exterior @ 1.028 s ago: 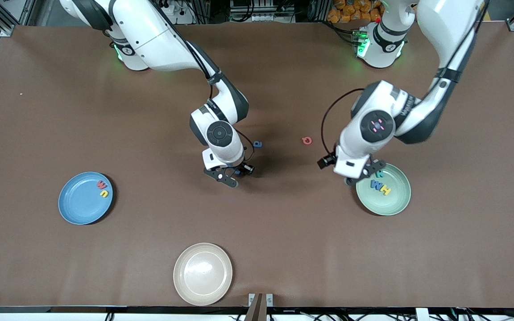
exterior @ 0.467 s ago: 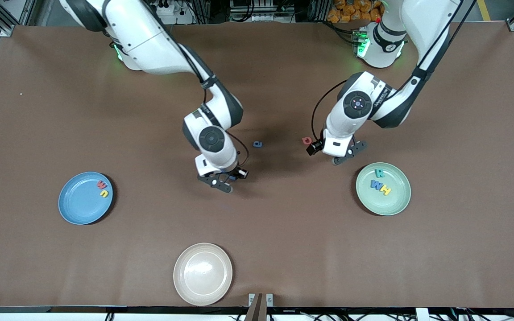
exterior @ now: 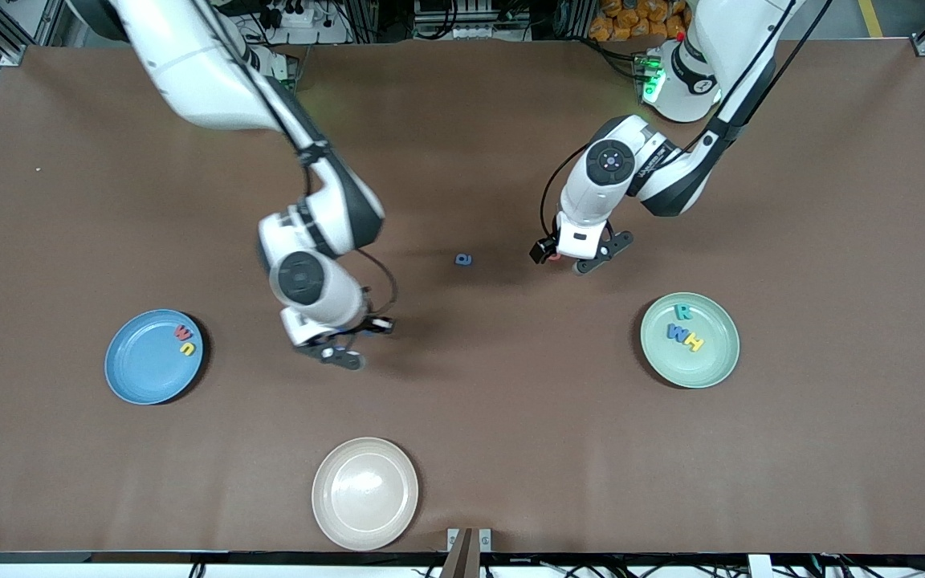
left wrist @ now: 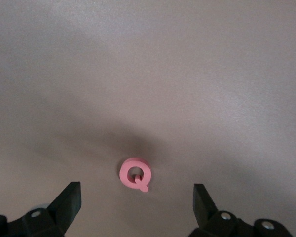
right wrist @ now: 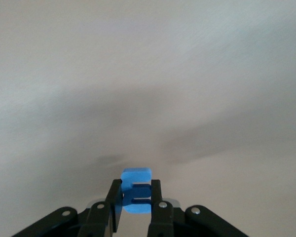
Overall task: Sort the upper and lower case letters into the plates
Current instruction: 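Carry the blue e to the blue plate while the left gripper reaches pink Q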
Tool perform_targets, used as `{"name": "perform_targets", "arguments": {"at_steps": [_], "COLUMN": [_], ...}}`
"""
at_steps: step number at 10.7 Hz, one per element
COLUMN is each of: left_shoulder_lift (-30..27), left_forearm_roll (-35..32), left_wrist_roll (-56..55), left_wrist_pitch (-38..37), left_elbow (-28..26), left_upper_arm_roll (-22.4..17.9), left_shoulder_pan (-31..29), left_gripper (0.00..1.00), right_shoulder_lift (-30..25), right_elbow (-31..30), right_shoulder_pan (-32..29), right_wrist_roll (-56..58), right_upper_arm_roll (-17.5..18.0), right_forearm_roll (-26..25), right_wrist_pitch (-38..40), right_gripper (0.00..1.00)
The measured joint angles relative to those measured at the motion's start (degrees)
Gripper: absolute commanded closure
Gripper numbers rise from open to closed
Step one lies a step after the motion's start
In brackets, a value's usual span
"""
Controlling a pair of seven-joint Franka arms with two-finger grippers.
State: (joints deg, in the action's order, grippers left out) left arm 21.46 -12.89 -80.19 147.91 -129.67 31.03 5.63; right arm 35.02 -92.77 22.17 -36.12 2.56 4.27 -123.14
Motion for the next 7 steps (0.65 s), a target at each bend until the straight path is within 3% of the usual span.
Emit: {"name": "perform_targets", "arguments": {"at_steps": [4,7], "left_shoulder_lift": [2.74,3.96], "left_forearm_roll": [-2.70,-2.74], "left_wrist_roll": [-2.96,-4.29], "left_wrist_pitch": [1.80,2.73], "left_elbow": [-0.11,-0.07], "left_upper_arm_roll": [-0.22,-0.31], "left_shoulder_pan": [-0.08,-0.16], "left_gripper": [0.00,0.06], "right_shoulder_lift": [-6.59,-8.03], "right_elbow": [-5.24,-6.20], "right_shoulder_pan": [-13.53,-24.28], "right_wrist_roll": [25.91,42.80], "right_upper_arm_roll": [0.06,0.06], "right_forearm_roll": [-0.44,-5.49], "right_wrist_pitch": [6.12,7.35], "right_gripper": [1.00,1.00]}}
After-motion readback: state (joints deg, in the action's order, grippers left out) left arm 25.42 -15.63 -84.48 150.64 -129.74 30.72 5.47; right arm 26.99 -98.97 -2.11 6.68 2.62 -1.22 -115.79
